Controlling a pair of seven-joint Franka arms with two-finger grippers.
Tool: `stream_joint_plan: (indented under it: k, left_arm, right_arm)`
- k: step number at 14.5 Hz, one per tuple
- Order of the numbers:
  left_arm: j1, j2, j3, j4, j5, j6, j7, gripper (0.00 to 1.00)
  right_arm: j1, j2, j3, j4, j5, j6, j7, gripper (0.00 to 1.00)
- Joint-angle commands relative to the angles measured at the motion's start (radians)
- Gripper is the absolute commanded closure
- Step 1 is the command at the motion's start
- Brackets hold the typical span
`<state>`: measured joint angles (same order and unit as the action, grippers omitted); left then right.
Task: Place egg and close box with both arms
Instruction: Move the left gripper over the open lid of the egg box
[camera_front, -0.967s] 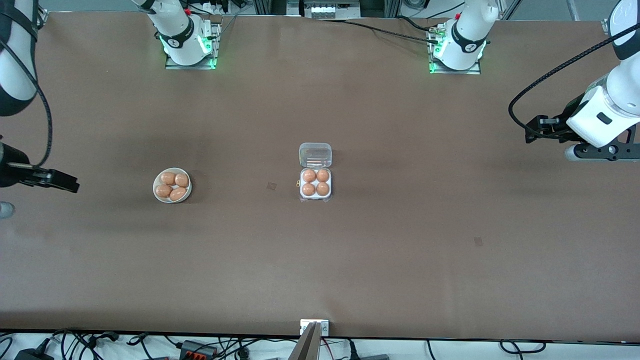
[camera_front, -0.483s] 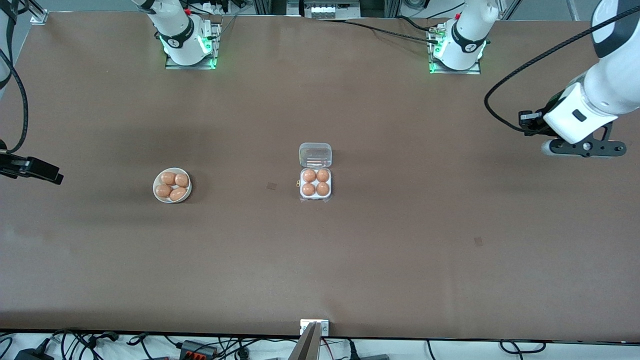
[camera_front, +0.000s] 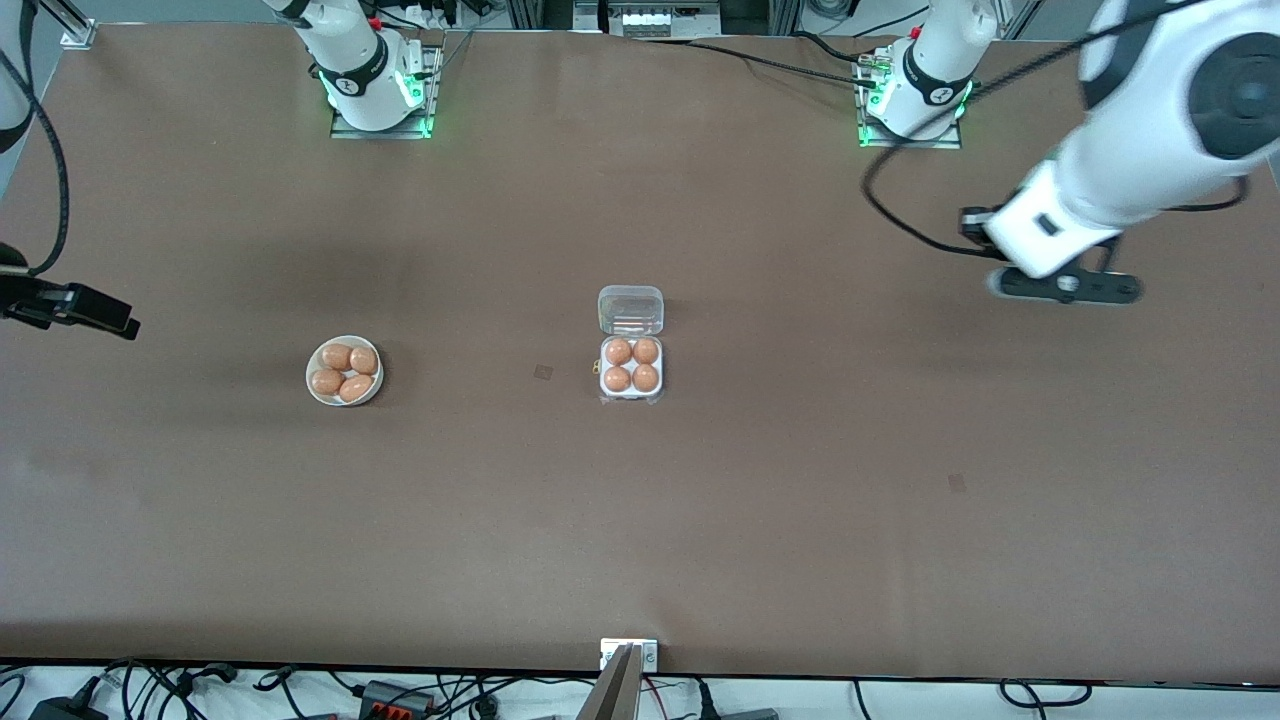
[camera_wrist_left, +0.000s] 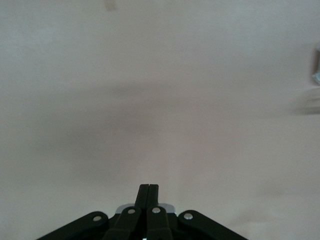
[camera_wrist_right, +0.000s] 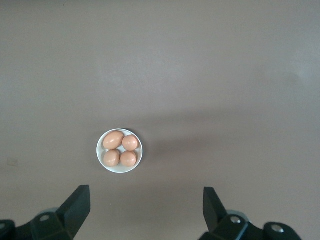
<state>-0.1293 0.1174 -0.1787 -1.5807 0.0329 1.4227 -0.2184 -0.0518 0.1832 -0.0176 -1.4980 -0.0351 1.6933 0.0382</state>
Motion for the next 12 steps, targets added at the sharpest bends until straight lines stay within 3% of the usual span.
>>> stream_joint_plan:
  k: [1,7,10,12]
  left_arm:
    - [0.0,0.013,-0.106,0.001,-0.014,-0.008,-0.102,0.99]
    - [0.0,0.047,-0.353,-0.116,-0.06,0.273,-0.372,0.99]
    - [-0.003,0.125,-0.418,-0.117,-0.057,0.389,-0.417,0.99]
    - [-0.08,0.188,-0.424,-0.145,-0.033,0.482,-0.508,0.99]
  right_arm:
    - [-0.014,-0.169,0.011,-0.264,0.003,0.123,-0.015,0.0]
    - [-0.008,-0.169,0.018,-0.246,0.0,0.102,-0.02,0.0]
    - [-0.014,-0.166,0.015,-0.246,0.006,0.098,-0.02,0.0]
    - [-0.017,-0.162,0.008,-0.239,0.02,0.098,-0.058,0.0]
